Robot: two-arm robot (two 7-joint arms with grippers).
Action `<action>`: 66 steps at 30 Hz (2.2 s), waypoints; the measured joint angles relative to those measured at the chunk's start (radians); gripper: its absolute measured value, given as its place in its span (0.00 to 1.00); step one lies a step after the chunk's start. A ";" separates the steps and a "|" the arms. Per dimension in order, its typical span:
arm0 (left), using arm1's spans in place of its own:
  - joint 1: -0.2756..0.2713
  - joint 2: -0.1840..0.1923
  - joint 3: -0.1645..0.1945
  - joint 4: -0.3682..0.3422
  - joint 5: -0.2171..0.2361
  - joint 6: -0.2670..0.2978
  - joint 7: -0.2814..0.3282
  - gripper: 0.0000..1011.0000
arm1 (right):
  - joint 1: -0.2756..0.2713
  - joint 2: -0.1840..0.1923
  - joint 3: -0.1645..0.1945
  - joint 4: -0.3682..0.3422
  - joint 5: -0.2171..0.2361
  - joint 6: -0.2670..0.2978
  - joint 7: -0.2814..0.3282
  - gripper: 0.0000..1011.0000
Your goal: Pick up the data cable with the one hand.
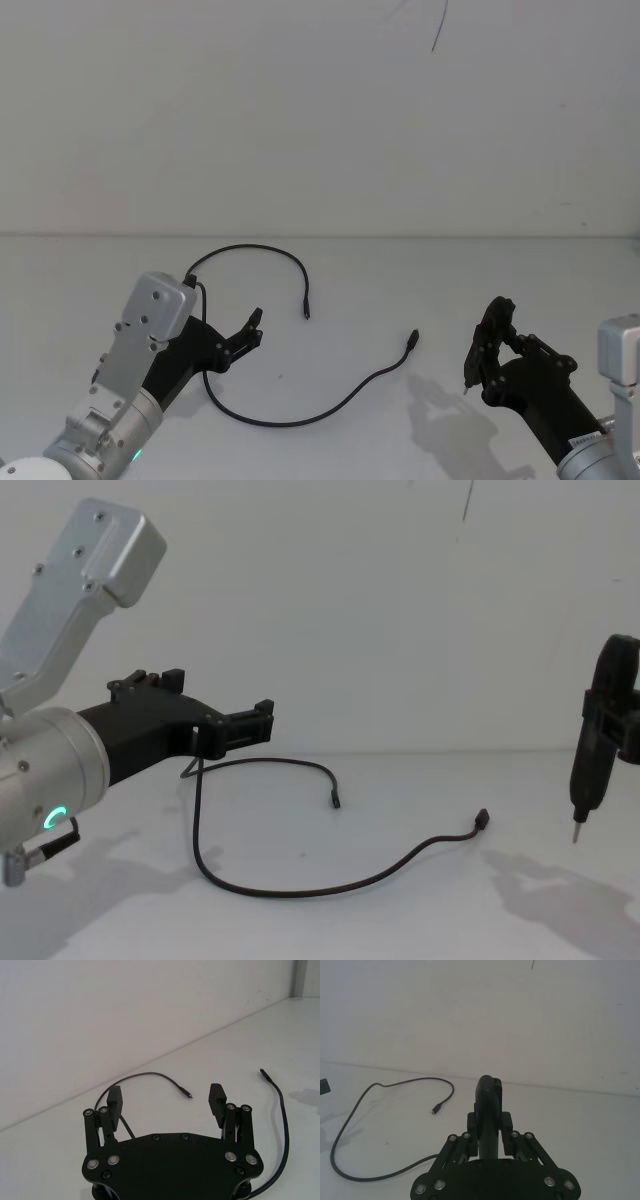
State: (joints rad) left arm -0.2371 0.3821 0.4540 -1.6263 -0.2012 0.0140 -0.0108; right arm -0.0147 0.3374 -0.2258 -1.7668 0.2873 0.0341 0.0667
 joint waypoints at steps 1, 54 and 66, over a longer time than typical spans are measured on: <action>0.000 0.000 0.000 0.000 0.000 0.000 0.000 0.99 | 0.000 0.000 0.000 0.000 0.000 0.000 0.000 0.27; -0.051 0.006 0.049 -0.011 -0.042 0.145 -0.146 0.99 | 0.000 0.000 0.000 0.000 0.000 0.000 0.000 0.27; -0.124 -0.044 0.126 -0.028 -0.060 0.375 -0.218 0.99 | 0.000 0.000 0.000 0.000 0.000 0.000 0.000 0.27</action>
State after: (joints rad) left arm -0.3613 0.3379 0.5797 -1.6541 -0.2616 0.3889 -0.2286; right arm -0.0147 0.3375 -0.2258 -1.7667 0.2874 0.0340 0.0668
